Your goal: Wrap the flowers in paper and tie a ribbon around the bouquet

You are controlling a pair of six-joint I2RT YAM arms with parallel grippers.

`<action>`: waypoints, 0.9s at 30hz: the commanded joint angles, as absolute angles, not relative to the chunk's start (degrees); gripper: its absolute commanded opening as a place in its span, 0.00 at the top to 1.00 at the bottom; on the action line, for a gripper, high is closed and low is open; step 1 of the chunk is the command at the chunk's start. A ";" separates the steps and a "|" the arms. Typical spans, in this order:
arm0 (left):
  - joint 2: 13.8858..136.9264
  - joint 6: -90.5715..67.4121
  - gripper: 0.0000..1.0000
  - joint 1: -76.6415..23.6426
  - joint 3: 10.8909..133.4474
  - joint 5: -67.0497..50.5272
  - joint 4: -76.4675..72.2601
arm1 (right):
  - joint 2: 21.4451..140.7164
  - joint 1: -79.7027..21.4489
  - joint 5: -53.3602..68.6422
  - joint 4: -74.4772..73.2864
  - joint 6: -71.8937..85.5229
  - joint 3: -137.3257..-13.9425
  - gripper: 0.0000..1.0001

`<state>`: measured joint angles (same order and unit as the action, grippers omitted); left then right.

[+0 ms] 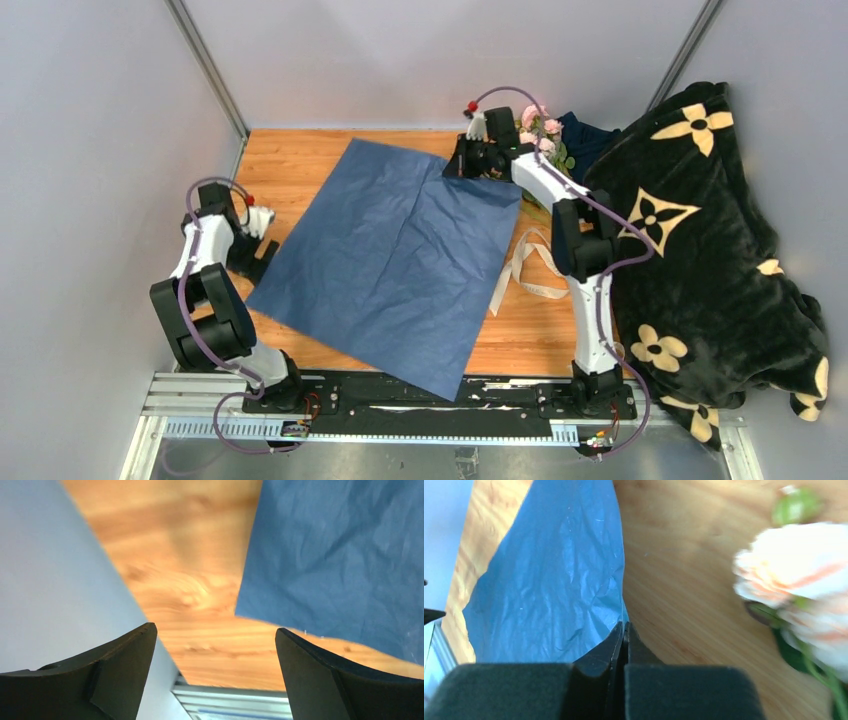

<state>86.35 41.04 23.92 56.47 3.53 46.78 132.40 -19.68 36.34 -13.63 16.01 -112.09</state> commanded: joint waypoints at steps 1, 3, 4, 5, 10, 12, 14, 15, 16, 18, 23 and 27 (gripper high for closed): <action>86.65 37.45 0.05 19.26 64.20 2.29 46.26 | 123.26 -18.31 21.00 2.44 25.31 -102.62 1.00; 87.38 36.79 0.05 16.04 66.36 2.92 46.23 | 123.22 -18.25 19.52 2.63 26.39 -101.74 1.00; 87.75 36.33 0.05 14.86 67.03 3.01 46.25 | 123.72 -18.28 18.88 1.73 26.98 -102.10 1.00; 88.28 35.85 0.05 13.77 67.67 2.88 46.17 | 124.20 -18.28 18.19 0.97 27.70 -102.27 1.00; 92.08 33.26 0.05 8.77 68.78 2.57 44.88 | 126.71 -18.32 14.81 -3.99 30.62 -103.33 1.00; 93.99 32.60 0.05 6.74 68.38 2.94 43.49 | 126.03 -18.51 12.50 -4.70 31.40 -101.95 1.00; 95.94 32.12 0.05 4.70 67.93 3.64 41.94 | 125.45 -18.78 11.58 -5.33 30.03 -101.42 1.00; 96.95 32.02 0.05 3.72 67.72 4.11 41.32 | 125.14 -18.97 11.72 -6.40 28.88 -101.88 1.00; 97.93 32.06 0.05 3.32 67.62 4.37 40.66 | 124.95 -19.02 12.14 -7.97 27.01 -102.77 0.98; 100.17 31.88 0.05 2.99 67.67 5.45 39.38 | 124.61 -18.86 13.25 -14.31 21.73 -106.54 0.81; 104.15 32.89 0.06 2.98 66.55 11.09 35.89 | 118.32 -15.75 6.05 -29.64 6.11 -109.34 0.66; 104.13 32.40 0.06 2.98 66.67 9.69 35.64 | 111.65 -9.72 0.29 -34.48 1.23 -100.90 0.71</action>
<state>103.96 32.75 2.92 67.20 8.88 37.71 118.91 -16.45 8.27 -24.27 10.48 -105.71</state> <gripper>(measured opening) 0.942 0.335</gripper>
